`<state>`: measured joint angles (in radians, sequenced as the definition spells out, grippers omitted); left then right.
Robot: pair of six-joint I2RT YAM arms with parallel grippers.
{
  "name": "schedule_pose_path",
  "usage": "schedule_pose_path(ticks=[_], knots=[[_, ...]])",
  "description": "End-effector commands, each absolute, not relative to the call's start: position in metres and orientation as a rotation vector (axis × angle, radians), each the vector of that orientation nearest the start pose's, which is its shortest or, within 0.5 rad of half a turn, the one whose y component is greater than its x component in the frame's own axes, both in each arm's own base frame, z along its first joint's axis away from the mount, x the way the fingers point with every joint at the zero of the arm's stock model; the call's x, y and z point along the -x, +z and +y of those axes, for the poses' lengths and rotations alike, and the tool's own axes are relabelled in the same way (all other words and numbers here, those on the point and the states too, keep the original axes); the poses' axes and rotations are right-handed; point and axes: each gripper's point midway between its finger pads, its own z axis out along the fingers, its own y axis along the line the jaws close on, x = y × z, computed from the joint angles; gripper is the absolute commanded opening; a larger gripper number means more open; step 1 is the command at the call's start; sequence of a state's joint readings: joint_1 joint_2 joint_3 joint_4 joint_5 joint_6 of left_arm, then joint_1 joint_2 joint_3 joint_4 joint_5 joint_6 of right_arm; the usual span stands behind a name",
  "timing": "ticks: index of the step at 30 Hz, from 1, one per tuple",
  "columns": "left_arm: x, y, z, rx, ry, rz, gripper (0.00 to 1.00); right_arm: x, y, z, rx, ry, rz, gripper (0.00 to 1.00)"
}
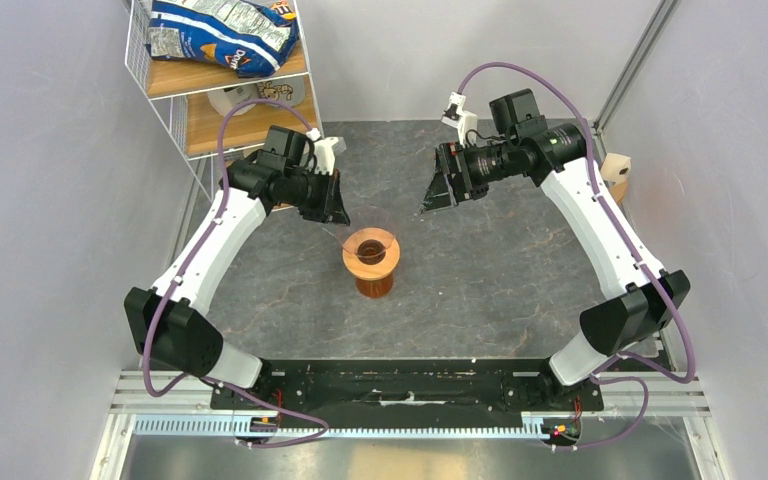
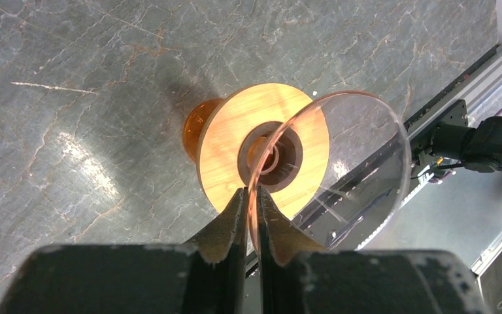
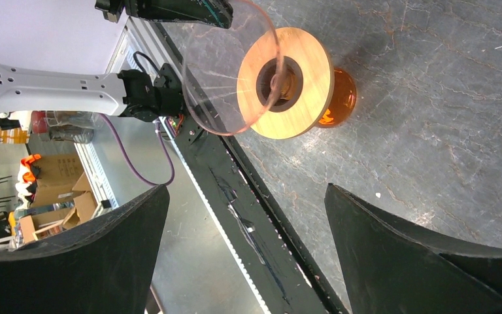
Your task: Place the coffee filter in the dripper
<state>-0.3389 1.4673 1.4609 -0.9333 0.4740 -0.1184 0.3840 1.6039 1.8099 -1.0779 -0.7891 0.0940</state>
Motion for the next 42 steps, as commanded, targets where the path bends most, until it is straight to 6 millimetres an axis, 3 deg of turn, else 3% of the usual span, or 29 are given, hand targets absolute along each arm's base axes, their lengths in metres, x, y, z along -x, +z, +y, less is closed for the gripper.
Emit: schedule_pose_path(ticks=[1,8,11,15,18,21,26,34,42], knots=[[-0.293,0.226,-0.201,-0.511,-0.821,2.457,0.17,-0.275,0.309,0.252,0.718,1.209,2.319,0.97],[-0.292,0.226,-0.202,-0.513,-0.829,2.452,0.33,-0.276,0.305,0.253,0.719,1.221,2.328,0.97],[-0.292,0.243,-0.199,-0.5,-0.853,2.42,0.43,-0.277,0.304,0.256,0.715,1.245,2.325,0.97],[-0.296,0.28,-0.179,-0.408,-1.013,2.32,0.53,-0.276,0.302,0.261,0.685,1.308,2.316,0.97],[-0.293,0.285,-0.169,-0.354,-1.043,2.277,0.57,-0.278,0.295,0.268,0.651,1.368,2.325,0.95],[-0.282,0.277,-0.174,-0.324,-1.129,2.279,0.58,-0.277,0.286,0.278,0.617,1.41,2.357,0.88],[-0.281,0.264,-0.182,-0.255,-1.219,2.26,0.56,-0.277,0.258,0.291,0.55,1.416,2.441,0.67],[-0.283,0.245,-0.183,-0.231,-1.244,2.325,0.48,-0.278,0.237,0.302,0.545,1.4,2.512,0.58],[-0.281,0.238,-0.183,-0.219,-1.252,2.342,0.45,-0.279,0.227,0.308,0.533,1.425,2.553,0.47]])
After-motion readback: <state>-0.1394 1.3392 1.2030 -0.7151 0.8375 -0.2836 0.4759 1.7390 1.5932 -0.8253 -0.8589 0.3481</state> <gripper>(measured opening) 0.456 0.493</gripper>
